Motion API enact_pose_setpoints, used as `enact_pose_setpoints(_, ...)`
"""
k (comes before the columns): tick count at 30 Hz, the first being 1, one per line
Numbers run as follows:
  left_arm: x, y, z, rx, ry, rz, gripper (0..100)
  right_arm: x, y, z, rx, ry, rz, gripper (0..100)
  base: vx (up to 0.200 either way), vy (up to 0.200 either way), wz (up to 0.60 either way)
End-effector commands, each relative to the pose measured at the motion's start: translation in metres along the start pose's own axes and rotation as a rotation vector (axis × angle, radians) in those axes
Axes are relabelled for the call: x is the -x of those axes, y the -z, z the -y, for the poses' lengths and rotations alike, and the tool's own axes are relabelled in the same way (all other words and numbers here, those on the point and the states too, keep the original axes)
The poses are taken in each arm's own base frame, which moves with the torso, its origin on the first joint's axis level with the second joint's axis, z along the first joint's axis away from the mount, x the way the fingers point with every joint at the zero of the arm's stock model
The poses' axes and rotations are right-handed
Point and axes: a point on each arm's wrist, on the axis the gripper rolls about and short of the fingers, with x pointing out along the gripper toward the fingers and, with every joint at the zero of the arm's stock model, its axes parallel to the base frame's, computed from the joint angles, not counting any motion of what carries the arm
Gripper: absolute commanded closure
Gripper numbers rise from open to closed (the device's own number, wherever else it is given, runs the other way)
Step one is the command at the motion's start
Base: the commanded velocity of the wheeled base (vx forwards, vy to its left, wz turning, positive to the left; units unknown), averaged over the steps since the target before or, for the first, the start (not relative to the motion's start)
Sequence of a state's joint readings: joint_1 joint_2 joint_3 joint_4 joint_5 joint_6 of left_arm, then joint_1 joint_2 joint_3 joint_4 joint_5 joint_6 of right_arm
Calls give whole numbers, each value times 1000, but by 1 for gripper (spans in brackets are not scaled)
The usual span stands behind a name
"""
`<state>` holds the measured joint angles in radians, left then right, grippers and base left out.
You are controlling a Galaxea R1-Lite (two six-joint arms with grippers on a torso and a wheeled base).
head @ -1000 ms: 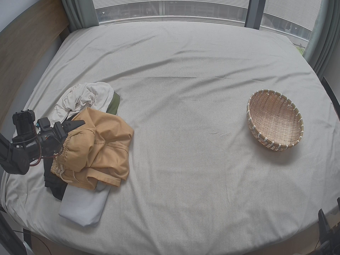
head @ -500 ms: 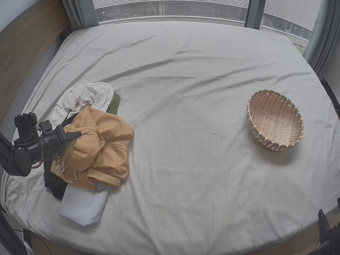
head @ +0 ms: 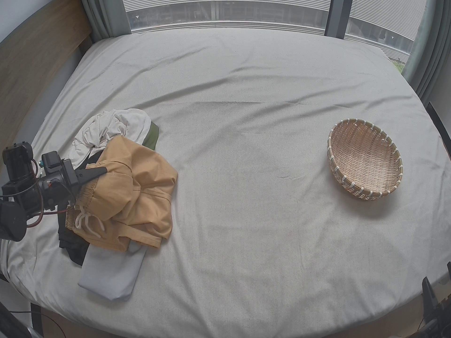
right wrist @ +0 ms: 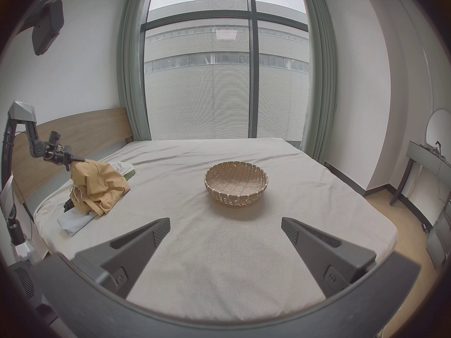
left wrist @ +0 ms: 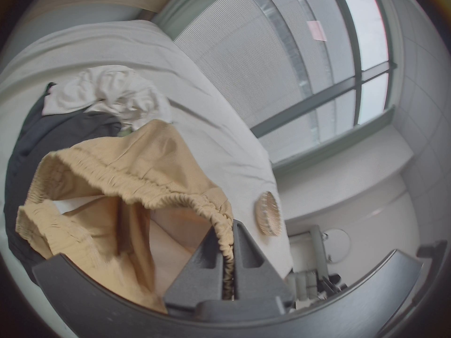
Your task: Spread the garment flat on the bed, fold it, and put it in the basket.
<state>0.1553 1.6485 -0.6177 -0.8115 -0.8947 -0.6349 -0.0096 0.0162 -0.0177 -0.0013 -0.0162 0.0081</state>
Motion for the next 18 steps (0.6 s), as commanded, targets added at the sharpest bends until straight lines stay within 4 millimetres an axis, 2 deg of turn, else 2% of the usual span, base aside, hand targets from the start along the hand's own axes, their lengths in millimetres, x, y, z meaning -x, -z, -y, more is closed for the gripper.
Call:
enact_pose_setpoints(1, 26, 13, 51, -111, 147, -21, 100, 0, 5, 0, 4, -3, -1, 0, 0, 0, 0)
enact_pose_setpoints(3, 27, 16, 56, -125, 165, -27, 100, 0, 5, 0, 5, -3, -1, 0, 0, 0, 0)
enact_pose_setpoints(4, 29, 21, 69, -159, 205, -40, 100, 0, 5, 0, 5, -3, -1, 0, 0, 0, 0)
enact_pose_setpoints(8, 27, 43, 94, -296, 314, -91, 100, 0, 5, 0, 7, -3, -1, 0, 0, 0, 0)
enact_pose_setpoints(11, 18, 55, 105, -391, 372, -120, 100, 0, 5, 0, 7, -3, -1, 0, 0, 0, 0)
enact_pose_setpoints(13, 16, 57, 107, -403, 371, -123, 100, 0, 5, 0, 7, -3, -1, 0, 0, 0, 0)
enact_pose_setpoints(18, -3, 78, 120, -452, 392, -159, 100, 0, 5, 0, 7, -3, -1, 0, 0, 0, 0)
